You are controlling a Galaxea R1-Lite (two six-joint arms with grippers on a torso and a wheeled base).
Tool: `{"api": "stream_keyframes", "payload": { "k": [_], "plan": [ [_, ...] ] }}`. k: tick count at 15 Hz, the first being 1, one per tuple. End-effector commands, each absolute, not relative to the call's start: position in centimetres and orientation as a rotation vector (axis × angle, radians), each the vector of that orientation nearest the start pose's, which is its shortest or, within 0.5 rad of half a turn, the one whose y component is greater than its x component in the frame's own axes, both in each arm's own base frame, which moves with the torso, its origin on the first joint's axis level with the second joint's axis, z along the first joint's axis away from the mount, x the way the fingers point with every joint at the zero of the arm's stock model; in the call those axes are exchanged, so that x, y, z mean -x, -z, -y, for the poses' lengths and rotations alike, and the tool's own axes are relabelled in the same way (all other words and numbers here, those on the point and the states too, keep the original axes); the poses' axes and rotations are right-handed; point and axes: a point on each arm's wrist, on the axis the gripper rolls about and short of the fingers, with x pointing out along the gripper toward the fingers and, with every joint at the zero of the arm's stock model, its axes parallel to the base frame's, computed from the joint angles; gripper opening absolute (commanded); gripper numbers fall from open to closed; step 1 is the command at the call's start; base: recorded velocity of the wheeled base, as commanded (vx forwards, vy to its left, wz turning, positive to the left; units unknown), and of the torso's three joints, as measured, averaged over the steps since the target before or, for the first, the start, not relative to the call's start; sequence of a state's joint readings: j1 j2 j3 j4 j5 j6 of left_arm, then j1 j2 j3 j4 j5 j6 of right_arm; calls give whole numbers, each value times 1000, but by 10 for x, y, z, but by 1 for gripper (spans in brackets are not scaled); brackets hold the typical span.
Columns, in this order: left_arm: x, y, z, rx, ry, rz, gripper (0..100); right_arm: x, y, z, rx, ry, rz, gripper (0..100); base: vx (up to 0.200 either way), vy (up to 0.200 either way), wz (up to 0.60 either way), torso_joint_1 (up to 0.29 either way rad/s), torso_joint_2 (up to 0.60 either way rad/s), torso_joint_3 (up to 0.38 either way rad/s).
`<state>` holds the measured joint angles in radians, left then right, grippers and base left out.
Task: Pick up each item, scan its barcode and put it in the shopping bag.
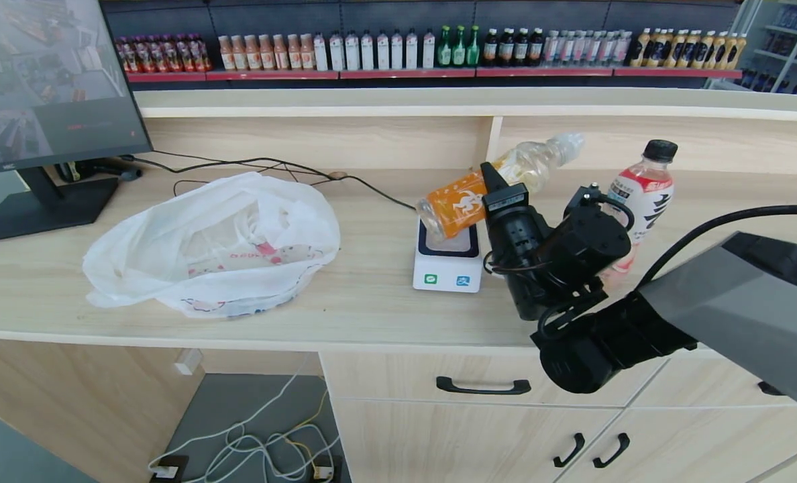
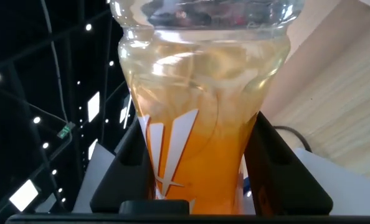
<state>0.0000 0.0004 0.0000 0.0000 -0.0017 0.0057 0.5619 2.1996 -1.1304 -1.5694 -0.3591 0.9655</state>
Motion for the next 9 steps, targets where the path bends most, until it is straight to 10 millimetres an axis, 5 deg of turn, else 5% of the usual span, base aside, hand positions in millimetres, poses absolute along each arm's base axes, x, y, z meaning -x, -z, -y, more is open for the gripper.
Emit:
{"api": "stream_keyframes", "payload": {
  "k": [1,9],
  "plan": [
    [23,-75,0,-6,2,0,100,-355,-172,-214,-1165,-403,317,0,0,0,0,0,0,0],
    [23,-75,0,-6,2,0,100,-352,-172,-214,-1164,-397,312,0,0,0,0,0,0,0]
  ]
}}
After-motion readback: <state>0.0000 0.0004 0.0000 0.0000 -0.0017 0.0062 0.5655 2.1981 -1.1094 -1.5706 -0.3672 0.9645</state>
